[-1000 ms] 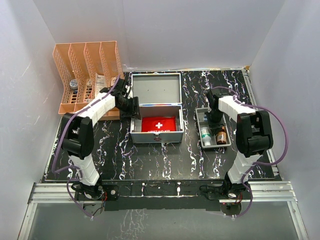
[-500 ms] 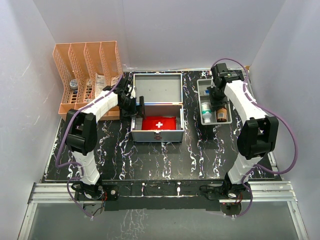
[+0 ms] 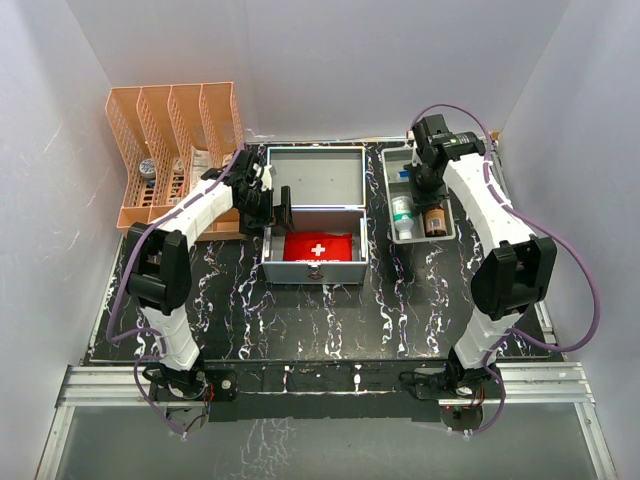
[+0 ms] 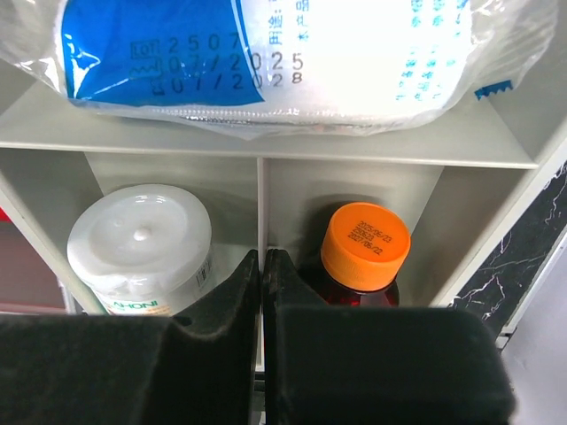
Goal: Organize the medicine kit
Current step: Pick up the medicine box compartment at the center of the board, then place the medicine box compartment inside the medicine box.
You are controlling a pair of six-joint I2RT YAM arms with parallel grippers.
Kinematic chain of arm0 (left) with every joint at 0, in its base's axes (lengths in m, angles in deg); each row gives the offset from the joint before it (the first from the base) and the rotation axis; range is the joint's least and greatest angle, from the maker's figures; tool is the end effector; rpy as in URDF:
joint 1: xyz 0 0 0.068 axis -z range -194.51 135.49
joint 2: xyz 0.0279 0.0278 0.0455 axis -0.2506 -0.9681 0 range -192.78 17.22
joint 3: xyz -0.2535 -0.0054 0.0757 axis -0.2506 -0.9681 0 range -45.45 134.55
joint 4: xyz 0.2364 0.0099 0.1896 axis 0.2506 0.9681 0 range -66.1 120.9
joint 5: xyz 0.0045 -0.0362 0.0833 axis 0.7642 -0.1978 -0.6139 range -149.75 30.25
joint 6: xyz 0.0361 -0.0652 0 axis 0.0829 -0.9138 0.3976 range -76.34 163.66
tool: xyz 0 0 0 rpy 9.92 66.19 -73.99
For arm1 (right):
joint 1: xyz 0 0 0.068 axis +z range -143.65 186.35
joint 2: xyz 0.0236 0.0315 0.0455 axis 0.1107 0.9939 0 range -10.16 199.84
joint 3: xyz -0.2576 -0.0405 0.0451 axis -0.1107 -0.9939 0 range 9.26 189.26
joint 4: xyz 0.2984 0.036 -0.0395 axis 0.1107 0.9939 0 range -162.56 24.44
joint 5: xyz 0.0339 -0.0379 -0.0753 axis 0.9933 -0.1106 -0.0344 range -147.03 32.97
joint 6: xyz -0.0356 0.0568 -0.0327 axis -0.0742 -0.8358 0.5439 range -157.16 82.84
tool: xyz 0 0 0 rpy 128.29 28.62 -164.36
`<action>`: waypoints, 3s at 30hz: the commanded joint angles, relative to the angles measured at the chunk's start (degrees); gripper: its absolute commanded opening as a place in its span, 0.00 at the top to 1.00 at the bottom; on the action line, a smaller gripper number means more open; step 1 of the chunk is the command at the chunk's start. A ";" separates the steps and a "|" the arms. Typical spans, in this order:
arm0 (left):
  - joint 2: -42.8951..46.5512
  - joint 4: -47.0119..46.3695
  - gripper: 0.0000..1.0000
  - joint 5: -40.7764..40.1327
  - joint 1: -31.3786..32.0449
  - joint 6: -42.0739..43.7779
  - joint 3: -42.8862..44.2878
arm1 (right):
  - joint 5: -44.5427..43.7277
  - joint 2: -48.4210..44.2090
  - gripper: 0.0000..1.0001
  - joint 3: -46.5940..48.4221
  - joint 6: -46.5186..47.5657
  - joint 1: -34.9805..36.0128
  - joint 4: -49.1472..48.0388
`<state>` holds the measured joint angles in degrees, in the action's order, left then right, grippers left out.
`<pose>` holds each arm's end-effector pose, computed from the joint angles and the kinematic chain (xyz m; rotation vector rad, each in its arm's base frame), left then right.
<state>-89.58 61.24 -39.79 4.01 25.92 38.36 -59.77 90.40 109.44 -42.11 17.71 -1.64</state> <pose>0.4193 -0.1630 0.1850 0.1433 2.6784 -0.6688 0.3928 0.0758 0.2935 -0.1460 2.8079 -0.0010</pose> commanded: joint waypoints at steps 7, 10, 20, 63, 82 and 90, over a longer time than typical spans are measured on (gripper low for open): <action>8.96 2.74 0.01 -3.03 0.23 0.68 2.03 | 0.15 0.68 1.00 12.50 -0.96 7.25 1.32; 11.28 3.44 0.01 -5.41 0.07 0.89 3.00 | 0.03 2.80 1.00 15.68 -0.28 9.96 1.25; 16.52 8.40 0.01 -7.67 -7.71 2.49 3.99 | 1.07 11.45 1.00 27.55 9.60 20.37 -2.64; 24.22 10.02 0.01 -5.29 -18.52 4.46 -4.02 | -5.07 18.10 1.00 22.88 45.99 31.35 0.96; 25.22 8.34 0.01 -4.51 -18.52 2.96 -5.17 | -1.99 18.67 1.00 20.86 49.14 31.43 1.92; 25.15 7.62 0.01 -4.07 -18.52 2.83 -5.66 | 0.13 18.04 1.00 20.29 49.87 32.46 2.82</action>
<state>-67.33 69.02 -45.29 -14.19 29.48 33.18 -60.62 110.74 129.37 6.06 49.23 1.46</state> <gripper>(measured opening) 0.985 0.013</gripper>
